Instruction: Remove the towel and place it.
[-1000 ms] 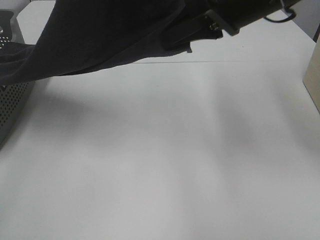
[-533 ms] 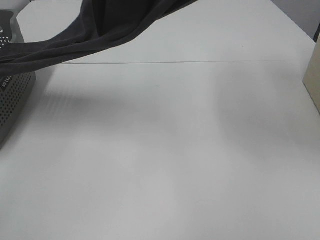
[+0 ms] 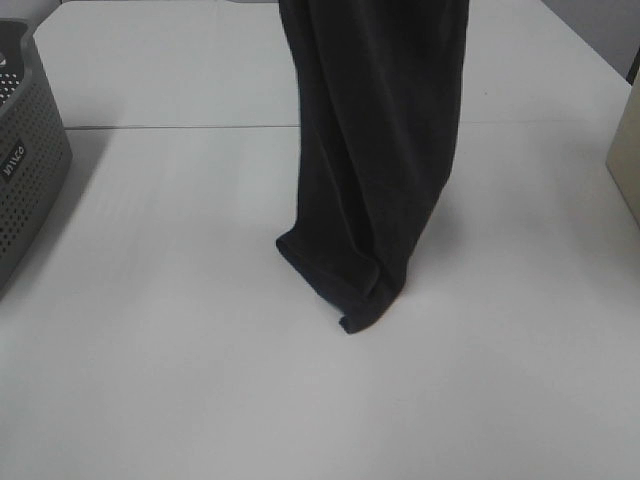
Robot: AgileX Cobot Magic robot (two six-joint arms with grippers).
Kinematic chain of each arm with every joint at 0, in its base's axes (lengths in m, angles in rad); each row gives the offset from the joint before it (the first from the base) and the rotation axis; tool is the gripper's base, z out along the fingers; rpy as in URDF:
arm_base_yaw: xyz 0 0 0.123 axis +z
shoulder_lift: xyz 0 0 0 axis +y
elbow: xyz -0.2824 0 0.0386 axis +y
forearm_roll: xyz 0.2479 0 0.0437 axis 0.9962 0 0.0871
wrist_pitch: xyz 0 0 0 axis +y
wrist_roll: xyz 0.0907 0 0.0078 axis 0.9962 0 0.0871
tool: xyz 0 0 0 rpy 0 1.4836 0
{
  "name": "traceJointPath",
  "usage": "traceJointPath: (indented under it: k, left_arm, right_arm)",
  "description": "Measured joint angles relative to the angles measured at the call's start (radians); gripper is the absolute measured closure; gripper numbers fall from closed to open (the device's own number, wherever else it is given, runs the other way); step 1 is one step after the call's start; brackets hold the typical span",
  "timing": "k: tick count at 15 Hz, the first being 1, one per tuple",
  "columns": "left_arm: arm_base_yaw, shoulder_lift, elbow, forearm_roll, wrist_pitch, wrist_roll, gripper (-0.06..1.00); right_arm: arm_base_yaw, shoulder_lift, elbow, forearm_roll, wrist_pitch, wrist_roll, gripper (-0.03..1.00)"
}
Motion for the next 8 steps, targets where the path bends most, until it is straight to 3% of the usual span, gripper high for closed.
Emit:
traceJointPath:
  k: [3, 6, 8]
  left_arm:
    - [0.000, 0.043, 0.000, 0.075, -0.029, 0.000, 0.94]
    - [0.000, 0.096, 0.000, 0.086, -0.167, 0.000, 0.94]
    - [0.000, 0.110, 0.000, 0.087, -0.249, 0.000, 0.94]
  right_arm:
    - [0.000, 0.017, -0.008, -0.106, -0.113, 0.004, 0.96]
    - [0.000, 0.017, -0.009, -0.270, -0.335, 0.084, 0.96]
    - [0.000, 0.017, -0.009, -0.289, -0.417, 0.105, 0.96]
